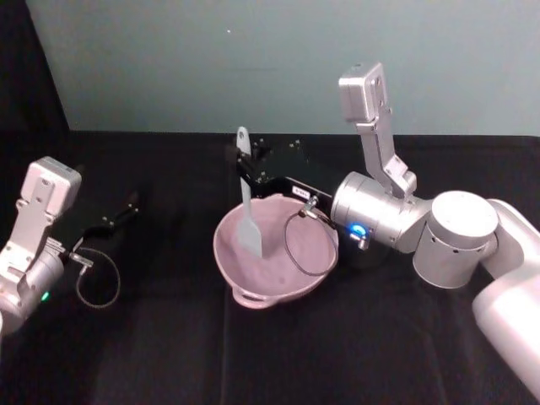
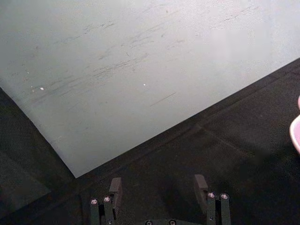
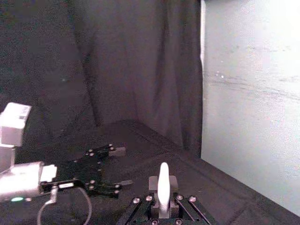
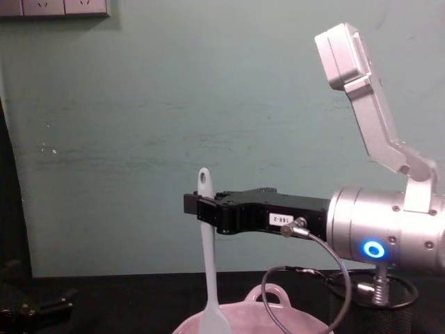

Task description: Use the one hand to pick up the spoon and stir the clear water in the bowl.

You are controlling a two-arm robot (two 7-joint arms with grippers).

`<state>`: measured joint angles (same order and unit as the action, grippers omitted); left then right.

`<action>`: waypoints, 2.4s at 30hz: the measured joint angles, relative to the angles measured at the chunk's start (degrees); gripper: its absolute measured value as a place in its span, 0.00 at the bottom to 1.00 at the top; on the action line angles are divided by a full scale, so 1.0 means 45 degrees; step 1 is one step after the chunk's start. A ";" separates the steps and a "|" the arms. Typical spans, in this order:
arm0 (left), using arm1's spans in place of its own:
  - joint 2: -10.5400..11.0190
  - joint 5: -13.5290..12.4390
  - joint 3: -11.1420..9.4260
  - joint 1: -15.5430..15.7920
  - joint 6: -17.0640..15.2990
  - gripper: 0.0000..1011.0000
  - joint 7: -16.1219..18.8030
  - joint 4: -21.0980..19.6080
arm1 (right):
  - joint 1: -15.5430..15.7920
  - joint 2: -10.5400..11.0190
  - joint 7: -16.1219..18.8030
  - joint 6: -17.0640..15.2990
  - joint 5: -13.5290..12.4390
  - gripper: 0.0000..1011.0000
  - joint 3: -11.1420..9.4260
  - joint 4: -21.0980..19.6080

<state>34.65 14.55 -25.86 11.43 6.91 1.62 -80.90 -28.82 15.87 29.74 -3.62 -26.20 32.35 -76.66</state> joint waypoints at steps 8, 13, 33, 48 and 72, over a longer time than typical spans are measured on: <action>0.0000 0.0000 0.0000 0.0000 0.0000 1.00 0.0000 0.0000 | -0.0467 -0.0144 -0.0013 0.0114 0.0132 0.12 -0.0158 0.0665; 0.0000 0.0001 0.0000 0.0000 -0.0001 1.00 0.0000 0.0000 | -0.0485 0.0085 -0.0201 0.0039 0.0172 0.11 -0.0450 0.0633; -0.0001 0.0000 0.0000 0.0000 -0.0001 1.00 0.0000 0.0000 | 0.0900 0.1112 -0.0534 -0.0492 0.0080 0.12 -0.0929 -0.1499; 0.0000 -0.0001 0.0000 0.0000 0.0000 1.00 0.0000 0.0000 | 0.0757 0.0298 -0.0275 -0.0064 0.0034 0.11 -0.0303 -0.0788; 0.0000 0.0000 0.0000 0.0000 -0.0001 1.00 0.0000 0.0000 | -0.0128 -0.0066 -0.0292 0.0293 0.0110 0.12 -0.0756 0.0908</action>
<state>34.65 14.55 -25.86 11.43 6.90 1.62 -80.90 -29.39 15.57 28.42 -2.30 -25.71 28.95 -72.57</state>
